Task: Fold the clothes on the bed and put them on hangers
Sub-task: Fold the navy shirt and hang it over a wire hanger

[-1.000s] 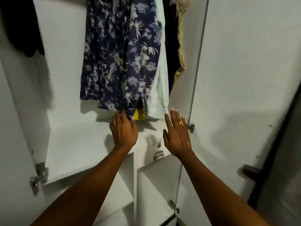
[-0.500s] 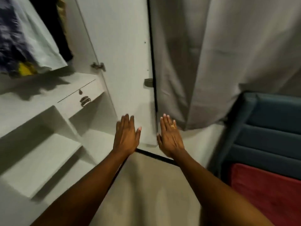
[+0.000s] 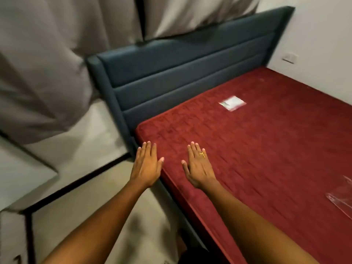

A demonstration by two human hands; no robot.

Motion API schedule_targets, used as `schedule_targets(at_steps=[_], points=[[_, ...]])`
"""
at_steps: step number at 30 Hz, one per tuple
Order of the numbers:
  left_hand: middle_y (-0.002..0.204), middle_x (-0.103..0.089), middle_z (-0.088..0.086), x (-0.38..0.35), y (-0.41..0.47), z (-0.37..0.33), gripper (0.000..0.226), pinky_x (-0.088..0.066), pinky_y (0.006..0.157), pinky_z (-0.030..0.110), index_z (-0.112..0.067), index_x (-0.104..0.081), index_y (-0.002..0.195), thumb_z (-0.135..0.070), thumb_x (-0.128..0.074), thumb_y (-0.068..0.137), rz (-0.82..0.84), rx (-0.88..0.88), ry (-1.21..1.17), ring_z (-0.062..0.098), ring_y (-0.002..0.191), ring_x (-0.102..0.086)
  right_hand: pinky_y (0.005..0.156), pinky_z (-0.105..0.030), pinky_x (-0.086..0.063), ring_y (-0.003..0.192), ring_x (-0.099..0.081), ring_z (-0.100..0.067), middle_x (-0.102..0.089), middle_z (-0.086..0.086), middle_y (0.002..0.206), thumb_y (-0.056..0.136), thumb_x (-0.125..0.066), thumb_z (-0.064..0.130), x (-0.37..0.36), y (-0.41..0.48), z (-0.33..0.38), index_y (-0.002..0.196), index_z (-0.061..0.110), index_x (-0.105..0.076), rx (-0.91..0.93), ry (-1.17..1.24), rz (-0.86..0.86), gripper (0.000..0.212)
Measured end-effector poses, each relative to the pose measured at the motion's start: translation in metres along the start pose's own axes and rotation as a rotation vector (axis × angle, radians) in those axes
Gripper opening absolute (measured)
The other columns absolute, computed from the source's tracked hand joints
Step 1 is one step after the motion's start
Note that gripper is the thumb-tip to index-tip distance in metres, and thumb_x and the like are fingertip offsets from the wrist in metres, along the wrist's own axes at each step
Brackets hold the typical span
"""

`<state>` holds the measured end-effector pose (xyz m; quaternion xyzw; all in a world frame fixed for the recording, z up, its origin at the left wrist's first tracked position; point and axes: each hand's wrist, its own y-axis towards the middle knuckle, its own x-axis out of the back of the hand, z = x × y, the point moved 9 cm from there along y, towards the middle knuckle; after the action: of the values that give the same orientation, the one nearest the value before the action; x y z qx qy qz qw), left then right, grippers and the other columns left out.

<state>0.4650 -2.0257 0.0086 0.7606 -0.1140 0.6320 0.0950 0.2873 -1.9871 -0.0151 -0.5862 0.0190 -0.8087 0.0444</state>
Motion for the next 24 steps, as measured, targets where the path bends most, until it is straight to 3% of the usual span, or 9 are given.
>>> schedule_targets(at_steps=[3,8,13,17,21,24], points=[[0.159,-0.035,0.025,-0.036,-0.014,-0.106,0.084,-0.018,0.125,0.05,-0.001,-0.036,0.153,-0.056,-0.011,0.095,0.08,-0.178,-0.013,0.037,0.151,-0.026,0.128,-0.044,0.0,0.159,-0.002,-0.028,-0.007,-0.014,0.171,0.102,-0.01,0.051,0.013,-0.082,-0.096,0.163,0.004,-0.013,-0.2,-0.014,-0.026,0.077],[0.161,-0.031,0.022,-0.082,-0.053,-0.287,0.089,-0.016,0.126,0.049,-0.003,-0.03,0.156,-0.057,-0.002,0.092,0.198,-0.467,0.029,0.034,0.153,-0.023,0.129,-0.043,-0.001,0.159,-0.002,-0.027,-0.007,-0.013,0.171,0.11,-0.023,0.046,0.034,-0.226,-0.232,0.163,0.005,-0.013,-0.494,0.02,-0.127,0.068],[0.156,-0.041,0.022,-0.14,-0.115,-0.456,0.084,-0.025,0.123,0.05,-0.002,-0.04,0.152,-0.057,-0.01,0.094,0.257,-0.668,0.057,0.036,0.149,-0.033,0.128,-0.044,-0.002,0.159,-0.005,-0.028,-0.011,-0.014,0.171,0.108,-0.023,0.046,0.033,-0.382,-0.35,0.162,0.005,-0.018,-0.697,0.084,-0.153,0.068],[0.159,-0.037,0.019,-0.193,-0.185,-0.59,0.09,-0.023,0.124,0.049,-0.004,-0.036,0.154,-0.06,-0.005,0.091,0.306,-0.755,0.088,0.034,0.15,-0.03,0.128,-0.045,-0.002,0.159,-0.006,-0.029,-0.012,-0.015,0.171,0.096,-0.001,0.054,0.014,-0.509,-0.443,0.162,0.005,-0.018,-0.799,0.153,-0.128,0.084],[0.163,-0.03,0.017,-0.236,-0.257,-0.704,0.095,-0.019,0.125,0.048,-0.007,-0.027,0.158,-0.063,0.003,0.087,0.402,-0.84,0.12,0.031,0.153,-0.023,0.129,-0.047,-0.005,0.158,-0.007,-0.029,-0.011,-0.015,0.171,0.109,-0.025,0.043,0.018,-0.614,-0.521,0.162,0.004,-0.016,-0.89,0.178,-0.115,0.066],[0.164,-0.029,0.015,-0.252,-0.304,-0.776,0.095,-0.018,0.125,0.049,-0.008,-0.025,0.159,-0.064,0.005,0.086,0.453,-0.93,0.136,0.031,0.154,-0.022,0.128,-0.047,-0.008,0.158,-0.009,-0.029,-0.014,-0.014,0.17,0.109,-0.029,0.041,0.028,-0.679,-0.57,0.162,0.005,-0.019,-0.96,0.17,-0.113,0.065]])
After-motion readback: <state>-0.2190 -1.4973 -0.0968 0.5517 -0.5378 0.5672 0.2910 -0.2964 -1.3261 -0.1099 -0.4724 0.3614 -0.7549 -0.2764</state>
